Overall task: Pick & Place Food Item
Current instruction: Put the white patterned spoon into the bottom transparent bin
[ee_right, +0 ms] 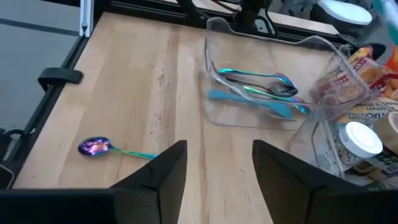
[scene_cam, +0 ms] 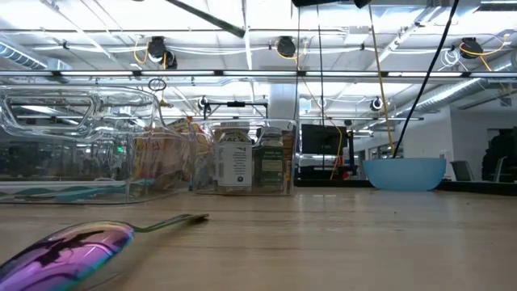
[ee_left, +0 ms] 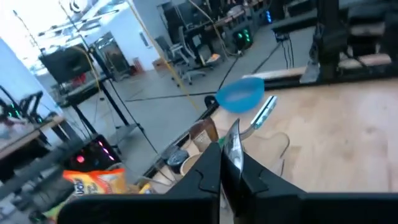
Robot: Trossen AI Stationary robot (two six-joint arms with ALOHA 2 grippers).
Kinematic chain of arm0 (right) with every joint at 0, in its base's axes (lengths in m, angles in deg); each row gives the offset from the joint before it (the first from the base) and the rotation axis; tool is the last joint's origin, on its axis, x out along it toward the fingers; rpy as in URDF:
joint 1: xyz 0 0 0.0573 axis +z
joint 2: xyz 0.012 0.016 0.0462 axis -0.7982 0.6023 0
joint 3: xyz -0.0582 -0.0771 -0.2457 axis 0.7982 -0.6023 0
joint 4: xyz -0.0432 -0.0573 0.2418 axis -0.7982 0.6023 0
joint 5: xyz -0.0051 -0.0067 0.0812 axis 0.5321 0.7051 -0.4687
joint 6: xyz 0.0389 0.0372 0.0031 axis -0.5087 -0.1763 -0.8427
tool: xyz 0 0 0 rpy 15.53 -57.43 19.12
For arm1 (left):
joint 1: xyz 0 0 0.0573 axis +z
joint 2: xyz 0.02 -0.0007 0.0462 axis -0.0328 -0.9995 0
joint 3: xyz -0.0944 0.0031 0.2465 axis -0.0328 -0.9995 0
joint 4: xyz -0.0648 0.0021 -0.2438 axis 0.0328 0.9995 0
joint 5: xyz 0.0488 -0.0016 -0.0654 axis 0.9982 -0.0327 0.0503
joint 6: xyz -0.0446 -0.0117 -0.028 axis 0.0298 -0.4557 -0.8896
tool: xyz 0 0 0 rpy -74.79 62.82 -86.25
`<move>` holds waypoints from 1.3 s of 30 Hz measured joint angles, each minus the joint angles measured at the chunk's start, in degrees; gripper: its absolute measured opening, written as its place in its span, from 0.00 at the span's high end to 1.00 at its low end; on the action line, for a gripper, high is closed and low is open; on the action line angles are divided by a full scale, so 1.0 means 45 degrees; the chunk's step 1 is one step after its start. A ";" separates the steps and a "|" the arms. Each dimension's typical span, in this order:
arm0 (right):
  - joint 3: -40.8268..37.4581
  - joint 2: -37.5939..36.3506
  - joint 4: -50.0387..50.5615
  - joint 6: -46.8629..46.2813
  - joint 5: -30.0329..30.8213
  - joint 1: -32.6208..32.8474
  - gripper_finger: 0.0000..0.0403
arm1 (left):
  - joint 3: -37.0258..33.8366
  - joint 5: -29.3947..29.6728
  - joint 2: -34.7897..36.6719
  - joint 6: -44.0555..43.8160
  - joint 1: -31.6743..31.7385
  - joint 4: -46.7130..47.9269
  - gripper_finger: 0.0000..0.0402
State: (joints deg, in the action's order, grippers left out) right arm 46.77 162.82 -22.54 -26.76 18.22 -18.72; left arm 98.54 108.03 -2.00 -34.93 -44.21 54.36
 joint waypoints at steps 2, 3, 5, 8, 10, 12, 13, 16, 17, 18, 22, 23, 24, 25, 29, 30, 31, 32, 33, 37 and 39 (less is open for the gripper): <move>-0.0047 0.0004 -0.0032 -0.0002 0.0004 0.0000 0.58 | 0.0000 -0.0249 -0.0003 -0.0103 -0.0246 0.0524 0.97; -0.0117 0.0001 -0.0047 -0.0003 0.0004 0.0000 0.58 | 0.0000 -0.0784 -0.0003 -0.0410 -0.0310 0.0660 0.97; -0.0284 -0.0001 -0.0043 0.0002 0.0016 -0.0017 0.59 | 0.0000 -0.2666 0.0016 -0.1171 -0.0262 0.0872 0.97; -0.0474 -0.0001 -0.0040 0.0002 0.0020 -0.0063 0.59 | -0.0019 -0.6148 0.0353 -0.2062 -0.0002 0.0803 0.99; -0.0550 -0.0001 -0.0050 -0.0003 0.0033 -0.0119 0.59 | -0.0015 -0.7833 0.0450 -0.2234 0.0182 0.0277 0.98; -0.0601 -0.0001 -0.0065 -0.0008 0.0029 -0.0203 0.59 | -0.0015 -0.9286 0.0462 -0.1638 0.0373 0.0179 0.97; -0.0626 -0.0001 -0.0133 -0.0031 0.0033 -0.0249 0.59 | -0.0019 -0.9872 0.0625 -0.1391 0.0488 0.0428 0.98; -0.0715 -0.0001 -0.0531 -0.0045 0.0032 -0.0350 0.60 | 0.0059 -1.0309 0.1931 -0.2011 0.0865 0.2019 0.99; -0.0762 -0.0001 -0.0742 -0.0028 0.0033 -0.0355 0.60 | 0.0071 -1.0211 0.2532 -0.2407 0.0990 0.2667 0.99; -0.0787 -0.0001 -0.0862 -0.0008 0.0034 -0.0359 0.59 | 0.0073 -1.0016 0.3155 -0.2770 0.1103 0.3431 0.98; -0.0787 -0.0001 -0.0899 -0.0003 0.0033 -0.0355 0.59 | 0.0073 -1.0053 0.5664 -0.3851 0.1675 0.5632 0.99; -0.0787 -0.0001 -0.0899 0.0012 0.0033 -0.0355 0.59 | 0.0073 -1.0380 0.6249 -0.4123 0.1870 0.6149 0.99; -0.0787 -0.0001 -0.0899 0.0064 0.0033 -0.0355 0.60 | 0.0073 -1.0743 0.6749 -0.4370 0.2085 0.6562 0.99; -0.0787 -0.0001 -0.0903 0.0098 0.0037 -0.0355 0.60 | 0.0073 -1.1169 0.7189 -0.4634 0.2307 0.6939 0.98; -0.0787 -0.0001 -0.0908 0.0226 0.0038 -0.0470 0.60 | 0.0083 -1.2489 0.7890 -0.5554 0.3175 0.8635 0.99; -0.0787 -0.0001 -0.0908 0.0226 0.0033 -0.0520 0.60 | 0.0083 -1.2567 0.7894 -0.5823 0.3370 0.9112 0.99; -0.0787 -0.0001 -0.0911 0.0226 0.0033 -0.0547 0.60 | 0.0078 -1.2572 0.7838 -0.6152 0.3561 0.9552 0.99; -0.0787 -0.0001 -0.0919 0.0226 0.0032 -0.0594 0.60 | 0.0078 -1.2567 0.7717 -0.6422 0.3750 0.9851 0.99; -0.0792 -0.0001 -0.0929 0.0223 0.0033 -0.0613 0.60 | 0.0078 -1.2565 0.7539 -0.6558 0.3955 1.0020 0.99; -0.0792 -0.0001 -0.1111 0.0085 0.0019 -0.0675 0.60 | 0.0078 -1.3536 0.6416 -0.5974 0.4767 0.9560 0.99; -0.0792 -0.0001 -0.1116 0.0070 0.0013 -0.0680 0.60 | 0.0078 -1.4233 0.5678 -0.5268 0.5218 0.9239 0.99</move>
State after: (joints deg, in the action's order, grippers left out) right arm 43.21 162.82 -27.56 -26.45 18.27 -21.78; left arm 98.89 43.99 23.55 -58.63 -20.73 95.93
